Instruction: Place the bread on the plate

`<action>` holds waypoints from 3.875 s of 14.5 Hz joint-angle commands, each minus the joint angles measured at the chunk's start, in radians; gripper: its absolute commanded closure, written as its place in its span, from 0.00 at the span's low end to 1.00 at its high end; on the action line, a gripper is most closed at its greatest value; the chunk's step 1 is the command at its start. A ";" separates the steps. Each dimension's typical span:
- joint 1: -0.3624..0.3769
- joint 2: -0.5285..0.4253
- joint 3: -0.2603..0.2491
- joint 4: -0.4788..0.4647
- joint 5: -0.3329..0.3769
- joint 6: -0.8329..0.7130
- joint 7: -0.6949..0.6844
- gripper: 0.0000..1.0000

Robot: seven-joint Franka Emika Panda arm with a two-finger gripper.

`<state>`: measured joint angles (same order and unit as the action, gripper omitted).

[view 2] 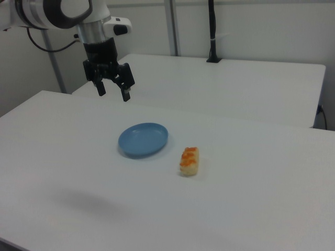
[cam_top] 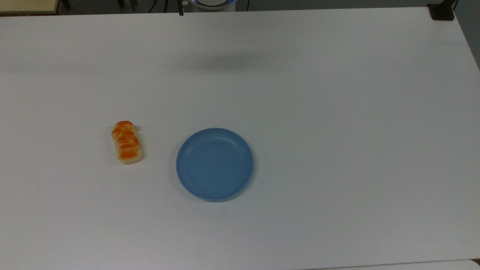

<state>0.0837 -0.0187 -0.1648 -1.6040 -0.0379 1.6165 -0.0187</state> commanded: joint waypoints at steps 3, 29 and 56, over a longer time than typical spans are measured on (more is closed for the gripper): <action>-0.007 -0.010 -0.022 -0.014 0.026 0.023 0.002 0.00; -0.111 0.543 -0.013 0.032 -0.094 0.594 -0.064 0.00; 0.062 0.603 0.080 0.193 -0.096 0.414 0.549 0.94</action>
<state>0.1427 0.5459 -0.1055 -1.4860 -0.1724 2.0530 0.4449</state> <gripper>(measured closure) 0.899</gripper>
